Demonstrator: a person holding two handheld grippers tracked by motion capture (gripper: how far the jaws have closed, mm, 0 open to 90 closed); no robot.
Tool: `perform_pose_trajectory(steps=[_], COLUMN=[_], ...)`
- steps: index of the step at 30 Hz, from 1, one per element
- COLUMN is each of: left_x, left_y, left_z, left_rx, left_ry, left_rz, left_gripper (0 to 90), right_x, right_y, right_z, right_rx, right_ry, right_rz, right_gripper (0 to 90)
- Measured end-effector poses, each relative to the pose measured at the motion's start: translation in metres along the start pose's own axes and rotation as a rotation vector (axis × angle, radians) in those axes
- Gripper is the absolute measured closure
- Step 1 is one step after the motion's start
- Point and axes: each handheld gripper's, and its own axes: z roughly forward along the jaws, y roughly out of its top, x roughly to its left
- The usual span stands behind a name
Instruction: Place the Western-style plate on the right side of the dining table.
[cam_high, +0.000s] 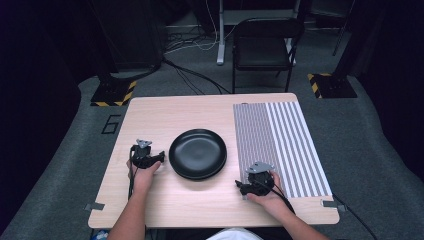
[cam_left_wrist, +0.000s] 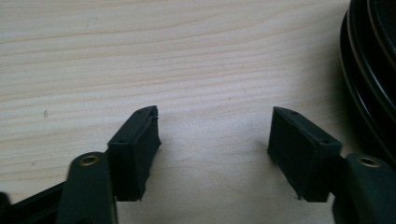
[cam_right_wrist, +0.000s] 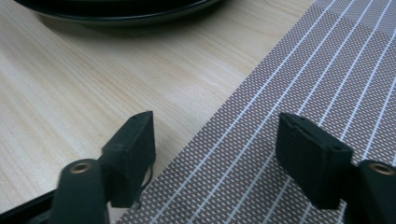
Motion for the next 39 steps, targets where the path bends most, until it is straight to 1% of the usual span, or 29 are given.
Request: perform_pose_trajectory(steps=[1,3,4,5,9,11,15,17,20,21,22,23,24,25,26,27,29,31,32,33,34,35,36,38,39], left_x=[0.001,0.002,0.002,0.003,0.003,0.002,0.001,0.000,0.000,0.000,0.000,0.000,0.000,0.000,0.000,0.000,-0.002,-0.005,-0.007,-0.008,-0.008,-0.009,-0.009,-0.009,-0.009], left_y=[0.000,0.000,0.000,0.000,0.000,0.001,0.004,0.004,0.006,0.006,0.006,0.007,0.007,0.007,0.008,0.008,0.010,0.012,0.012,0.013,0.013,0.014,0.014,0.015,0.016], left_z=[-0.001,-0.002,-0.002,-0.004,-0.005,-0.006,-0.010,-0.013,-0.017,-0.019,-0.019,-0.021,-0.021,-0.024,-0.025,-0.027,-0.030,-0.034,-0.035,-0.037,-0.037,-0.038,-0.038,-0.039,-0.041], left_rx=[-0.004,-0.009,-0.009,-0.003,-0.001,-0.003,0.027,0.021,0.017,0.006,0.006,0.001,0.001,-0.008,-0.014,-0.017,-0.025,-0.020,-0.024,-0.025,-0.025,-0.024,-0.024,-0.020,-0.013], left_ry=[-0.003,-0.017,-0.017,-0.037,-0.047,-0.051,-0.069,-0.067,-0.051,-0.053,-0.053,-0.052,-0.052,-0.061,-0.064,-0.067,-0.061,-0.047,-0.048,-0.061,-0.061,-0.075,-0.075,-0.090,-0.102], left_rz=[-0.012,-0.042,-0.042,-0.056,-0.054,-0.059,-0.080,-0.078,-0.060,-0.060,-0.060,-0.053,-0.053,-0.051,-0.052,-0.043,-0.035,-0.002,-0.006,-0.012,-0.012,-0.012,-0.012,-0.019,-0.019], left_gripper=[39.9,43.2,44.4,45.2,46.0,45.9,45.4,45.6,45.9,46.9,46.9,47.0,48.0,48.4,48.4,48.8,49.2,49.8,50.0,50.3,50.7,51.1,51.3,51.2,51.1], right_x=[0.002,0.003,0.003,0.004,0.005,0.005,0.004,0.003,0.002,0.000,0.000,-0.002,-0.002,-0.003,-0.003,-0.004,-0.006,-0.008,-0.010,-0.011,-0.011,-0.013,-0.013,-0.015,-0.016], right_y=[0.000,0.000,0.000,0.001,0.003,0.004,0.006,0.007,0.010,0.011,0.011,0.012,0.012,0.013,0.013,0.014,0.016,0.019,0.022,0.023,0.023,0.026,0.026,0.029,0.032], right_z=[-0.001,-0.002,-0.002,-0.003,-0.004,-0.005,-0.007,-0.008,-0.009,-0.010,-0.010,-0.010,-0.010,-0.011,-0.011,-0.011,-0.012,-0.014,-0.016,-0.017,-0.017,-0.016,-0.016,-0.016,-0.016], right_rx=[-0.007,-0.009,-0.014,-0.016,-0.020,-0.020,-0.029,-0.032,-0.029,-0.027,-0.027,-0.023,-0.023,-0.021,-0.021,-0.017,-0.004,0.002,0.015,0.020,0.020,0.029,0.029,0.023,0.012], right_ry=[-0.010,-0.014,-0.016,-0.019,-0.021,-0.012,-0.001,0.005,0.024,0.052,0.052,0.081,0.081,0.095,0.095,0.093,0.081,0.076,0.074,0.078,0.078,0.090,0.090,0.087,0.079], right_rz=[-0.007,-0.013,-0.012,-0.013,-0.016,-0.012,-0.011,-0.007,-0.001,0.026,0.026,0.054,0.054,0.070,0.070,0.073,0.065,0.067,0.059,0.062,0.062,0.065,0.065,0.062,0.059], right_gripper=[33.1,38.5,38.7,39.3,40.3,41.3,43.3,43.4,43.8,46.7,46.7,48.0,48.0,48.0,48.0,47.9,47.8,47.9,48.8,49.4,49.4,49.9,49.9,50.2,50.8])
